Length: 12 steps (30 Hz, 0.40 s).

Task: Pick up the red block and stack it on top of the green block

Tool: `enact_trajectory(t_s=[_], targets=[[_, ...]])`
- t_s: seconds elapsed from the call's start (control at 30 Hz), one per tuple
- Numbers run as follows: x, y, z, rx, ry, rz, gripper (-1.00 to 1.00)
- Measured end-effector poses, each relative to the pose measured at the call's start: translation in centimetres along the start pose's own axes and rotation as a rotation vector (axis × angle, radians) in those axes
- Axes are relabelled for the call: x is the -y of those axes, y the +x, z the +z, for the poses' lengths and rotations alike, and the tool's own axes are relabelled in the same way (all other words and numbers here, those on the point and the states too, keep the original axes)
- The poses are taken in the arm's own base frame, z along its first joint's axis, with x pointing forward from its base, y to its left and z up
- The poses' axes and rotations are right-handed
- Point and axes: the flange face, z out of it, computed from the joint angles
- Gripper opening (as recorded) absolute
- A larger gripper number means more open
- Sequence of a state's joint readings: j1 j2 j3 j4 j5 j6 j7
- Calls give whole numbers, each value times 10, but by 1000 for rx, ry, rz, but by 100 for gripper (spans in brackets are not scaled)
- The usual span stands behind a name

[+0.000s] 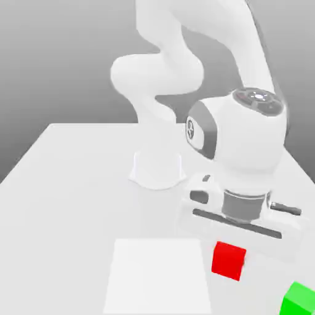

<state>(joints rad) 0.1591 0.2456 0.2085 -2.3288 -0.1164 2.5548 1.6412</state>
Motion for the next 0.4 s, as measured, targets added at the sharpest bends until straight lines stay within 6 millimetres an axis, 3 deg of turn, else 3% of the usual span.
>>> enact_trajectory(t_s=[0.1, 0.2, 0.23, 0.4], targets=[[28, -50, -8, 11, 10, -17, -100], [35, -64, 25, 15, 14, -19, -100], [36, -66, 40, 15, 14, -19, 100], [36, -66, 40, 15, 14, -19, 100]])
